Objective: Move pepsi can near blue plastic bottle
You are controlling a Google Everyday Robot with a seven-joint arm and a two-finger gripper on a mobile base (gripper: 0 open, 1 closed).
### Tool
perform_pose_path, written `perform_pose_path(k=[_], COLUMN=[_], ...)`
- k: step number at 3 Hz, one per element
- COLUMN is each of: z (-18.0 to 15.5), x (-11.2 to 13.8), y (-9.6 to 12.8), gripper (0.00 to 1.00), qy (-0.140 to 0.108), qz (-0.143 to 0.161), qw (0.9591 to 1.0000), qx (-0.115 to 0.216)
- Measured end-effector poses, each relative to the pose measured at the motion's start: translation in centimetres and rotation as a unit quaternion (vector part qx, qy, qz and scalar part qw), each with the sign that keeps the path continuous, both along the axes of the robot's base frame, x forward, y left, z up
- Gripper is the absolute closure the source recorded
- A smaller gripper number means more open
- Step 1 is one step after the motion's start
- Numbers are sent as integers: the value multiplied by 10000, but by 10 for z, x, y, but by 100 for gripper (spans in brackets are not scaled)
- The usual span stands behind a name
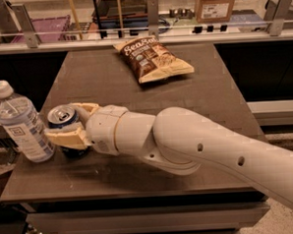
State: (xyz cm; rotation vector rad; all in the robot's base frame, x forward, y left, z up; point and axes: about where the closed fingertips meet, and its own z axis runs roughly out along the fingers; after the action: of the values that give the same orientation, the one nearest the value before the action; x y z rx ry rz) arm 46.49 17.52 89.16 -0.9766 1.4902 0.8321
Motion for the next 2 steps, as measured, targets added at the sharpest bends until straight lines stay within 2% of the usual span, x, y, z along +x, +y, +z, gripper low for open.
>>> perform_pose_path(k=[2], z=[1], x=[-2], y=[3], gripper=[14], qy=[-16], qz=[29], qw=[10000], qx=[-12])
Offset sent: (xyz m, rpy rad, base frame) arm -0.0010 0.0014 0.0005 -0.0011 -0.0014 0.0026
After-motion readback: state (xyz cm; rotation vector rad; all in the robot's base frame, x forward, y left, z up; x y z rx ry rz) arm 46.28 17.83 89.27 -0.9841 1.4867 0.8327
